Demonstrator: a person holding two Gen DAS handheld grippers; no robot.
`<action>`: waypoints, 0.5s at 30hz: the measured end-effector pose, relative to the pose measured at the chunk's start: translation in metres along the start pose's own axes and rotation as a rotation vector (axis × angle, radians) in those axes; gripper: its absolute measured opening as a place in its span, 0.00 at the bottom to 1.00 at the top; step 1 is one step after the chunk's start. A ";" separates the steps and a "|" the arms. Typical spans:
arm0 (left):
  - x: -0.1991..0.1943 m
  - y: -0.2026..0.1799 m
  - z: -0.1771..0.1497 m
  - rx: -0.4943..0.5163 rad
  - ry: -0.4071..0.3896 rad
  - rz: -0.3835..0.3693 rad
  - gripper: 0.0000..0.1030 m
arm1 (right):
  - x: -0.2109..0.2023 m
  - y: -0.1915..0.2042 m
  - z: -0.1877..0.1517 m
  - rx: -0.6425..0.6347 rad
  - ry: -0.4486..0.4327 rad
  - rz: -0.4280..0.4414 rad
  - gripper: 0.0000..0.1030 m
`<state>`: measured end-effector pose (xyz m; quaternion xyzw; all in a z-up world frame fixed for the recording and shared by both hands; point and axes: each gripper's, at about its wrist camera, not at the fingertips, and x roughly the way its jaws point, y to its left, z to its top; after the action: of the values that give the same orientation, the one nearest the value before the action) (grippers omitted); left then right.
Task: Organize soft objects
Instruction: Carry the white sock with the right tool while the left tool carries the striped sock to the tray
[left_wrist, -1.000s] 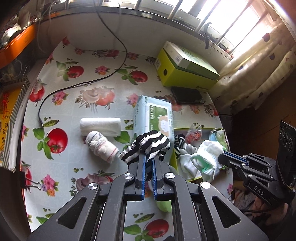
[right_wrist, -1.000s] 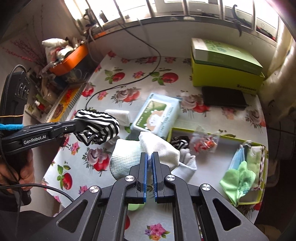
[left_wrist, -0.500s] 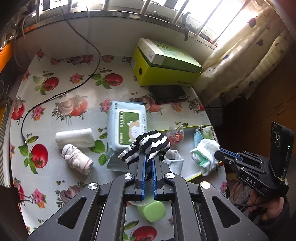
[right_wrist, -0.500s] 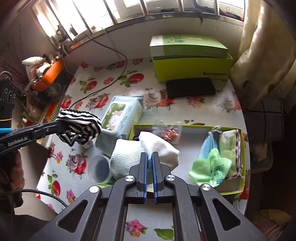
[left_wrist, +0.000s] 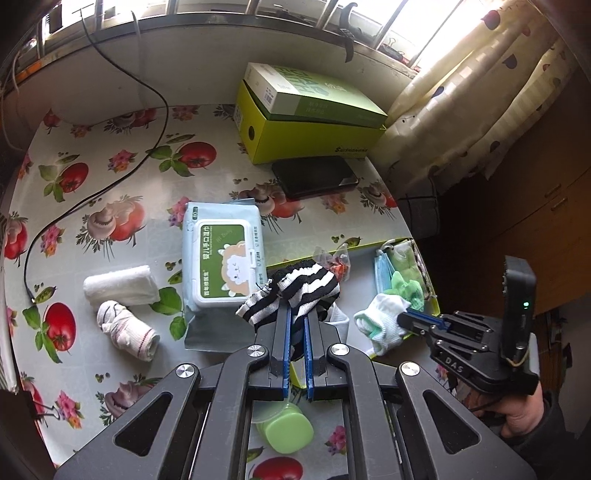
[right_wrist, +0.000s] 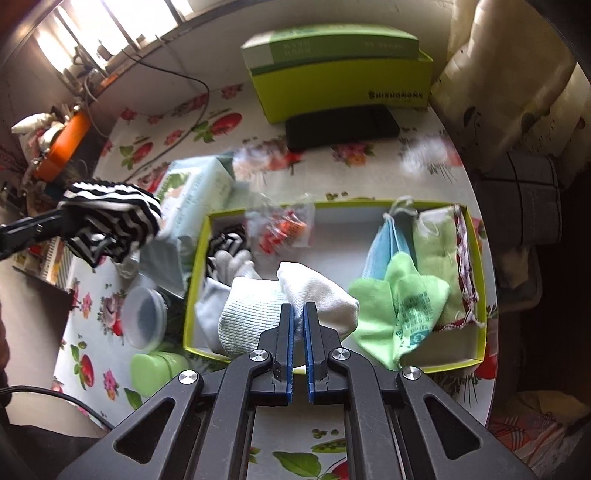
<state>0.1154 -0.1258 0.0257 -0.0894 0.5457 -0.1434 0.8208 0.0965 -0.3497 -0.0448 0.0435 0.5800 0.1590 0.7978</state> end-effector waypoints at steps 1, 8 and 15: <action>0.002 -0.002 0.001 0.003 0.003 -0.001 0.06 | 0.004 -0.003 -0.001 0.007 0.005 -0.002 0.05; 0.014 -0.014 0.009 0.026 0.023 -0.009 0.06 | 0.026 -0.012 -0.005 0.028 0.045 -0.005 0.05; 0.031 -0.026 0.015 0.048 0.052 -0.019 0.06 | 0.045 -0.021 -0.013 0.069 0.101 0.043 0.08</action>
<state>0.1370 -0.1605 0.0125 -0.0712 0.5623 -0.1667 0.8068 0.1010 -0.3577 -0.0953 0.0753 0.6237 0.1580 0.7618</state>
